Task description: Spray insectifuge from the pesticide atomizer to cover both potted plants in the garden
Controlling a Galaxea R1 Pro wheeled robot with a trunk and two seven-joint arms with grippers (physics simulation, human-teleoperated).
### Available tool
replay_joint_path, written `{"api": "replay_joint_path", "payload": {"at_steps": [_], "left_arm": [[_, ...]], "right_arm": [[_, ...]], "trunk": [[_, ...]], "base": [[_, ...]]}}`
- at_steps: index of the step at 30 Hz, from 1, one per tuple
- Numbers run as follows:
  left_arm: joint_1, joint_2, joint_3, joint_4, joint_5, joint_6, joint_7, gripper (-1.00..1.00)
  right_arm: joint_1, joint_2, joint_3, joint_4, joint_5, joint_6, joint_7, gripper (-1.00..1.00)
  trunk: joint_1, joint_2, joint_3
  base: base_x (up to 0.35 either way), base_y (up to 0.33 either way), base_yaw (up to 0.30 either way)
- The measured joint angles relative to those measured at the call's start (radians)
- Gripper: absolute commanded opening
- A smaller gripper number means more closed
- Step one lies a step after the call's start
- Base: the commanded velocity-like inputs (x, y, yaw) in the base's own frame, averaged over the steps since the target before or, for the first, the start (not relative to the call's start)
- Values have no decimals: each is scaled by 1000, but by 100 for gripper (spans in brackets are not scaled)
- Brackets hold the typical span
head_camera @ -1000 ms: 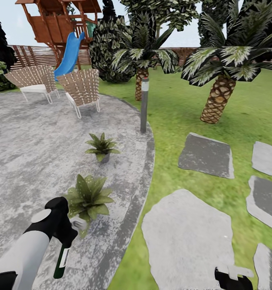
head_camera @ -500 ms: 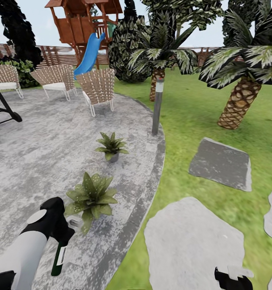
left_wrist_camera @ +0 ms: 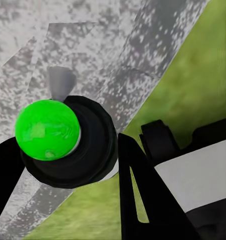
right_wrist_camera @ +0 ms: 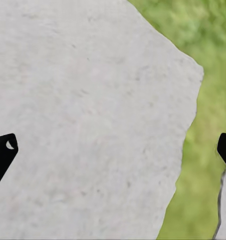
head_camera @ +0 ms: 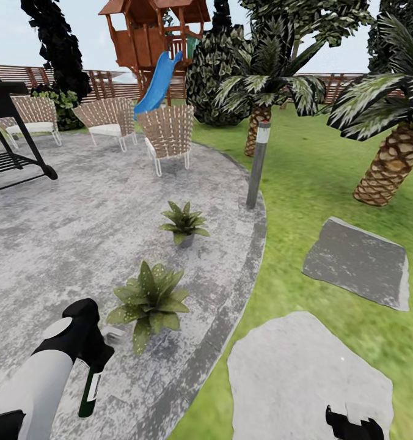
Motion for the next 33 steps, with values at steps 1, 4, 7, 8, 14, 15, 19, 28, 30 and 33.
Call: {"api": "replay_joint_path", "payload": {"at_steps": [1,4,7,8,14,15,19,28,30,33], "left_arm": [[0,0,0,0,0,0,0,-100],[0,0,0,0,0,0,0,-100],[0,0,1,0,0,0,0,-100],[0,0,1,0,0,0,0,-100],[0,1,1,0,0,0,1,-100],[1,1,2,0,1,0,0,-100],[0,1,3,0,1,0,1,-100],[0,1,3,0,0,0,0,-100],[0,1,1,0,-1,0,0,-100],[1,1,-2,0,-1,0,1,-100]], "right_arm": [[0,0,0,0,0,0,0,100],[0,0,0,0,0,1,0,100],[0,0,0,0,0,1,0,100],[0,0,0,0,0,1,0,100],[0,1,1,0,1,1,0,100],[0,1,1,0,1,0,0,100],[0,2,1,0,1,1,0,100],[0,3,2,0,1,0,0,100],[0,3,2,0,1,1,0,100],[0,3,2,0,1,1,0,100]], "trunk": [[0,0,0],[0,0,0],[0,0,0],[0,0,0],[0,0,0],[0,0,0],[0,0,0],[0,0,0],[0,0,0],[0,0,0]], "base": [[231,-195,2],[201,-212,1],[173,-230,0],[166,-233,13],[158,-235,166],[151,-237,263],[124,-247,273],[59,-260,186],[2,-267,11],[0,-268,2]]}}
